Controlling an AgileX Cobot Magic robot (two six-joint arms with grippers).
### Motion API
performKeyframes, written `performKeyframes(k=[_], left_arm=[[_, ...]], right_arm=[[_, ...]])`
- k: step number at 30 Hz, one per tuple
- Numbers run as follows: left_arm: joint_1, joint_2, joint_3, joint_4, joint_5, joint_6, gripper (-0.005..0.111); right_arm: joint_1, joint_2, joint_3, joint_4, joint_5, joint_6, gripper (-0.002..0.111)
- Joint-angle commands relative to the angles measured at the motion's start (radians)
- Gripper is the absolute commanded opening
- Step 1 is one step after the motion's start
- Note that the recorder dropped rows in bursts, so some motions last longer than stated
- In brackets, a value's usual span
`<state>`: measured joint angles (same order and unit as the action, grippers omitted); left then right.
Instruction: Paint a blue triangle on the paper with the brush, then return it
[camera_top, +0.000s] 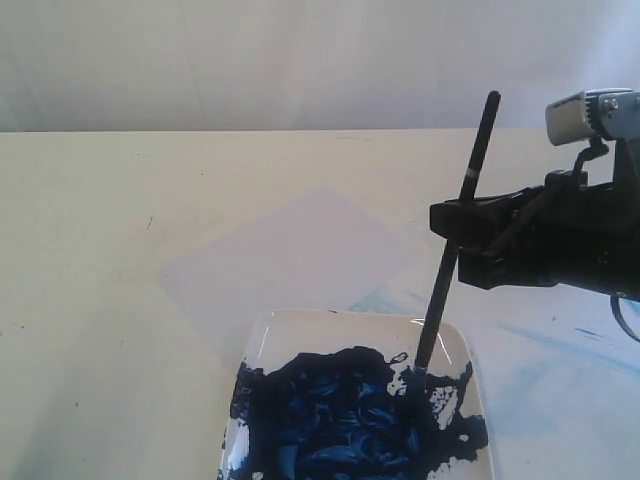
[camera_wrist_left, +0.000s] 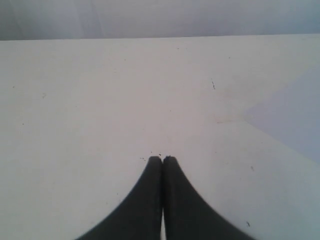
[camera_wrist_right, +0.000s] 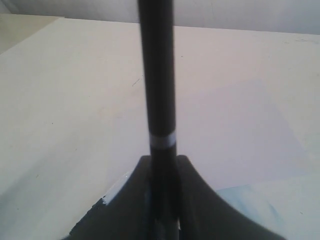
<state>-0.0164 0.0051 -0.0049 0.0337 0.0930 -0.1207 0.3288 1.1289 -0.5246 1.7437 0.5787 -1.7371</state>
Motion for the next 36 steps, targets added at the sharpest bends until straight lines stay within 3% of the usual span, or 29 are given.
performKeyframes(k=[1,20,26,32,36], left_arm=[[-0.008,-0.005,0.005,-0.002,-0.064,-0.008,0.0],[-0.008,-0.005,0.005,-0.002,-0.348,-0.012,0.0],[-0.008,-0.005,0.005,-0.004,-0.618,-0.082,0.0],[-0.008,0.11,-0.168,-0.004,-0.331,-0.082,0.0],[-0.008,0.327,-0.293,0.049,-0.324,-0.081,0.0]], right_arm=[[0.002,0.0,0.005,0.001,-0.012,-0.012,0.0],[0.002,0.0,0.011,0.001,-0.066,-0.01,0.0],[0.002,-0.017,-0.007,0.001,-0.052,-0.01,0.0],[0.002,-0.073,-0.102,0.001,-0.05,-0.004,0.0],[0.002,-0.09,-0.153,0.001,-0.047,-0.002,0.0]])
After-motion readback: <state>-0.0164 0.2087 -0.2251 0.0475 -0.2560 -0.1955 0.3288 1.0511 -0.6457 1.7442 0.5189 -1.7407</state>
